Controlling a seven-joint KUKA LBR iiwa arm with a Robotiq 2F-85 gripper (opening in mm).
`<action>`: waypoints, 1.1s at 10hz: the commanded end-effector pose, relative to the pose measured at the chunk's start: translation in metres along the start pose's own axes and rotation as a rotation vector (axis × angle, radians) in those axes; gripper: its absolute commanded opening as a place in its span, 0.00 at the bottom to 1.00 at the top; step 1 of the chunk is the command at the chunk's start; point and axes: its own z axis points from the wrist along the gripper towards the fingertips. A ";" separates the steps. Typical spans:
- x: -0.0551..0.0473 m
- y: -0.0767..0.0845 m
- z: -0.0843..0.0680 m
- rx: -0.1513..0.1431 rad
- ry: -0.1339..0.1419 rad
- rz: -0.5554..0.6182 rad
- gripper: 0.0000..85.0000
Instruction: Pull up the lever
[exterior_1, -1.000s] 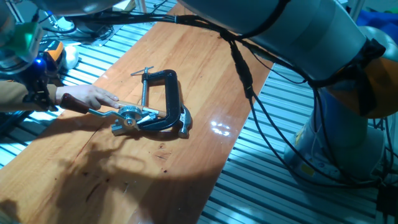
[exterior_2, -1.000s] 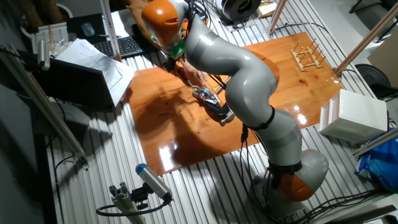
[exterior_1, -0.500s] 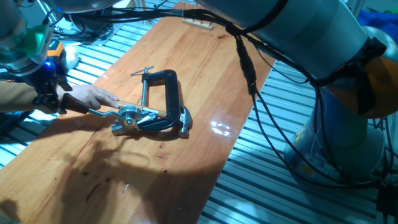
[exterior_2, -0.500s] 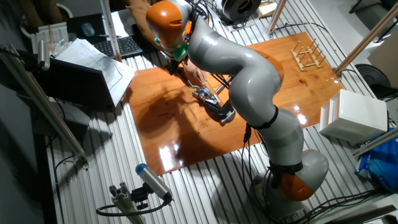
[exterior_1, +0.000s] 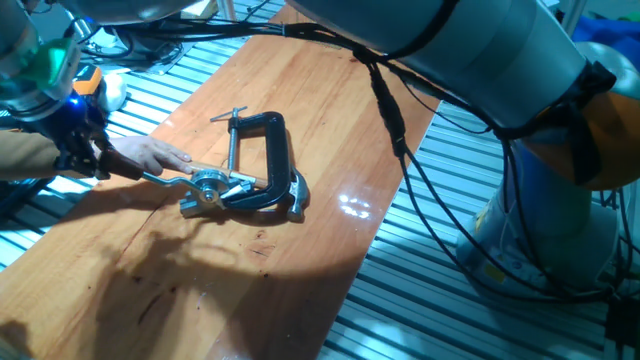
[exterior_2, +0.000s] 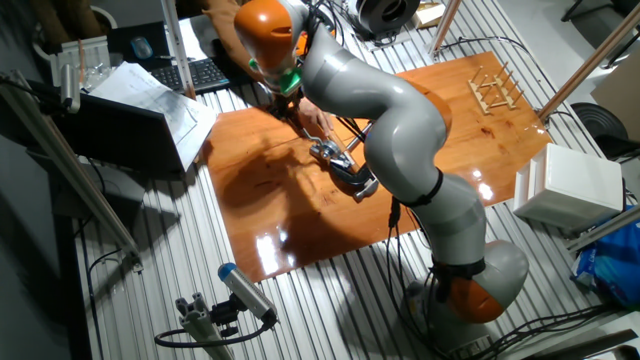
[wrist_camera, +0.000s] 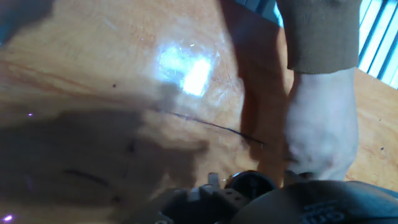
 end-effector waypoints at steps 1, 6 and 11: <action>0.003 -0.003 0.002 -0.024 0.001 0.001 0.00; 0.030 -0.042 -0.018 -0.057 0.009 0.000 0.00; 0.069 -0.093 -0.010 -0.057 -0.030 0.001 0.00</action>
